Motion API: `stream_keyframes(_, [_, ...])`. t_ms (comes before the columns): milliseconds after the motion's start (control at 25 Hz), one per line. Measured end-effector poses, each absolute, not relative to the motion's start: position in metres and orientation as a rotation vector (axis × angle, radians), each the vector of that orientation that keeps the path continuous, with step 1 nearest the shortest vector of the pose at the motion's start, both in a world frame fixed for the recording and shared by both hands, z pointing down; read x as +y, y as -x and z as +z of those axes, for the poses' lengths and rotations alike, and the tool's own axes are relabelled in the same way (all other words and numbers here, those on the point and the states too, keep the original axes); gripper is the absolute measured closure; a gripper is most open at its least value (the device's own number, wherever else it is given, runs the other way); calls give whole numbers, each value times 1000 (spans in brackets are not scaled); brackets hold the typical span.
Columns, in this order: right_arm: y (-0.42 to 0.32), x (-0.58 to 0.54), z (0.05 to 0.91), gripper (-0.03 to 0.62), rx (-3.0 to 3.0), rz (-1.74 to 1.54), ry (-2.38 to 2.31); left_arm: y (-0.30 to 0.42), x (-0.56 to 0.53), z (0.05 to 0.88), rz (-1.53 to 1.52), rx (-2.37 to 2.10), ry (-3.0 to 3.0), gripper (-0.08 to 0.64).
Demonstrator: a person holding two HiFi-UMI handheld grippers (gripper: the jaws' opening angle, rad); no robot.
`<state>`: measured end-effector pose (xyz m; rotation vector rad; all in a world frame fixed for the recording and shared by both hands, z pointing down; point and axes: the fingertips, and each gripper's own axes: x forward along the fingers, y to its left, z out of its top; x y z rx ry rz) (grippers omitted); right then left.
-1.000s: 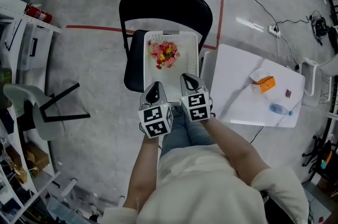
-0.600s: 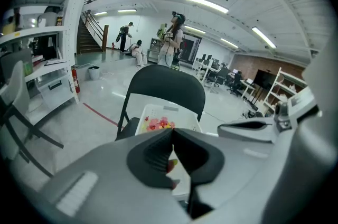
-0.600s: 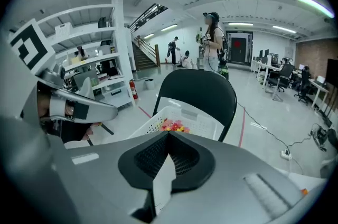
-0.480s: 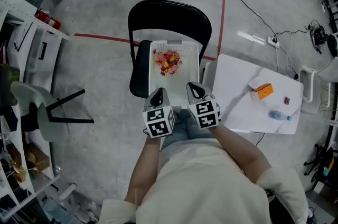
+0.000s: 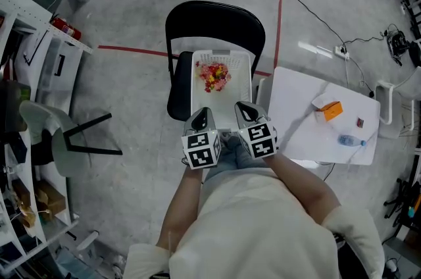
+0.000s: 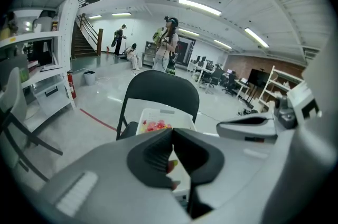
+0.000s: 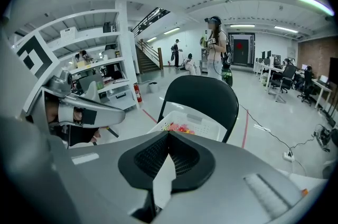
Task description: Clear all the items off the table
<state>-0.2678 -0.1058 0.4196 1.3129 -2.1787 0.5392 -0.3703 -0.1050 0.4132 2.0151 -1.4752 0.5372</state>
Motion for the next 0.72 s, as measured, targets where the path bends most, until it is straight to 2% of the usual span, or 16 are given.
stream_keyframes(720, [261, -82, 414, 595, -2176, 617, -1331, 356, -92, 395, 566, -1436, -2116, 551])
